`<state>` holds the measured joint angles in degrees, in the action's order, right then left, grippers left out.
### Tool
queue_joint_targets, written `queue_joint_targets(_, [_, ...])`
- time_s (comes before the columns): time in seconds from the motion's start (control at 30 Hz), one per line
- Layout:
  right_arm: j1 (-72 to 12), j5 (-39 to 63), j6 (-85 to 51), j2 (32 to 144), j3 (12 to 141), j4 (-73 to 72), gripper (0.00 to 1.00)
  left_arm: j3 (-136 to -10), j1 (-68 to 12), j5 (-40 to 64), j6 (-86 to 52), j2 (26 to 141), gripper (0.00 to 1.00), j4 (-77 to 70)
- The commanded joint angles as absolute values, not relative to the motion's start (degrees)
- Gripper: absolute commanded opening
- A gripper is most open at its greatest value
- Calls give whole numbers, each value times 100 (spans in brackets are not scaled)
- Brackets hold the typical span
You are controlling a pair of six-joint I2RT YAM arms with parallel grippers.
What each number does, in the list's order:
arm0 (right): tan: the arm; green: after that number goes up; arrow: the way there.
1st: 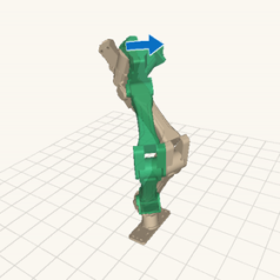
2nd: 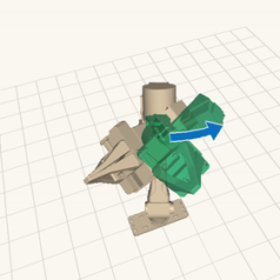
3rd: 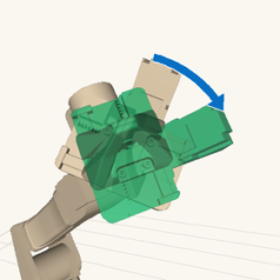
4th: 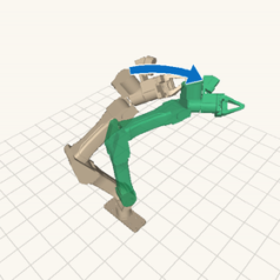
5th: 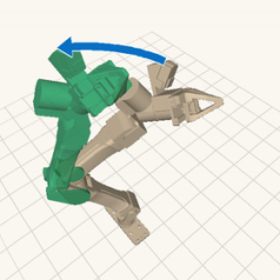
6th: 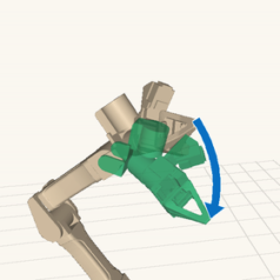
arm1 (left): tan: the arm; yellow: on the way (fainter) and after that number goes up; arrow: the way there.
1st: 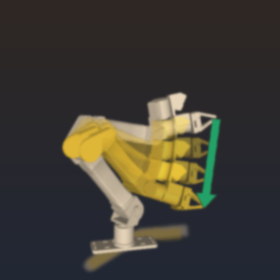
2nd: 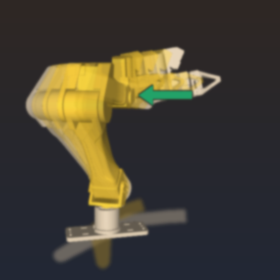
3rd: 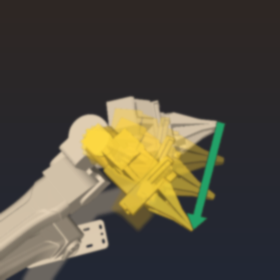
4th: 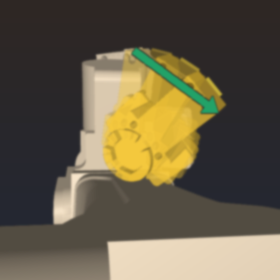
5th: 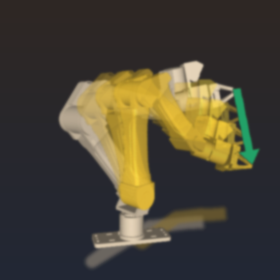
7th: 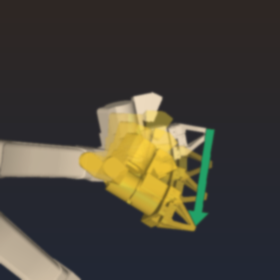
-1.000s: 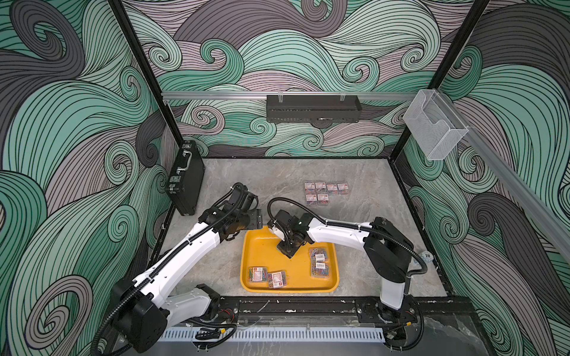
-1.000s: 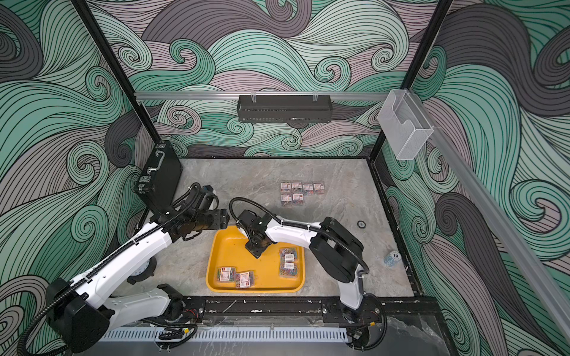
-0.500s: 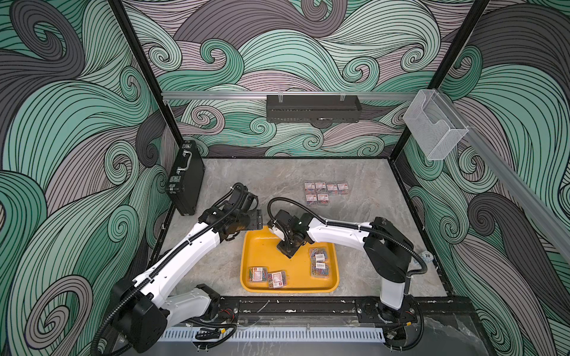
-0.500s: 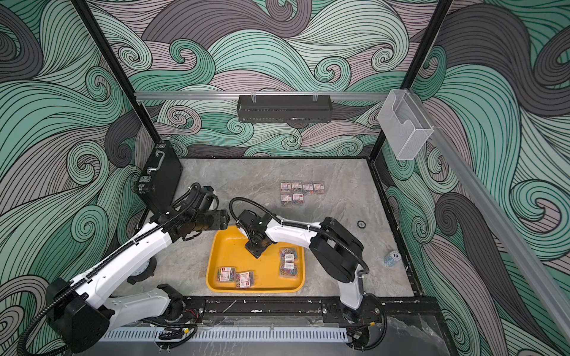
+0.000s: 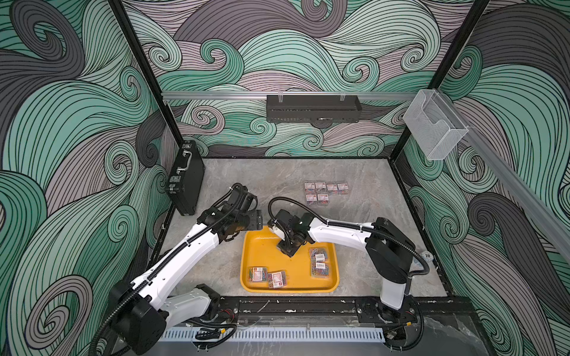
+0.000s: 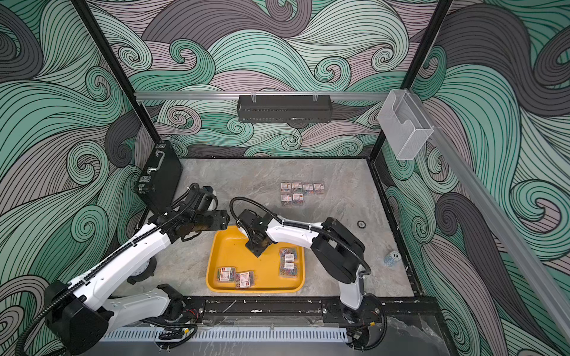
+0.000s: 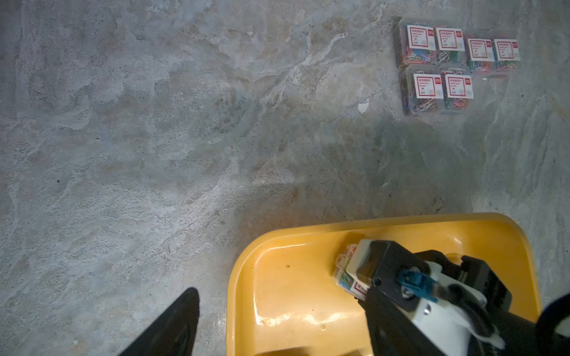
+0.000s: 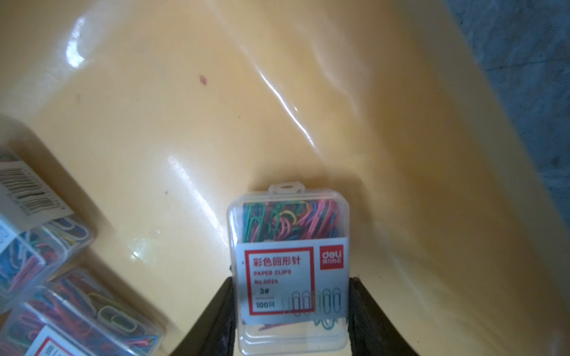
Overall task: Take the paper clips out of the storage box
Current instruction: Pick up the boxed paper clips from the storage box.
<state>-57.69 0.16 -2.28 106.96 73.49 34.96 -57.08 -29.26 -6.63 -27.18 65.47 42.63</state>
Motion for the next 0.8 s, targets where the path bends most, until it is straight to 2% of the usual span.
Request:
queue_joint_targets(0.0, [-5761, -70, -132, 10197, 7280, 3631, 46, -5723, -2880, -468, -2663, 6408, 83, 4347])
queue_joint_targets(0.37, [-5238, 119, -22, 9057, 7041, 3631, 45, -5542, -2909, 191, -2353, 5941, 82, 3757])
queue_joint_targets(0.77, [-3587, -263, -31, 8498, 7031, 3873, 45, -5581, -2913, 300, -2342, 5815, 82, 3736])
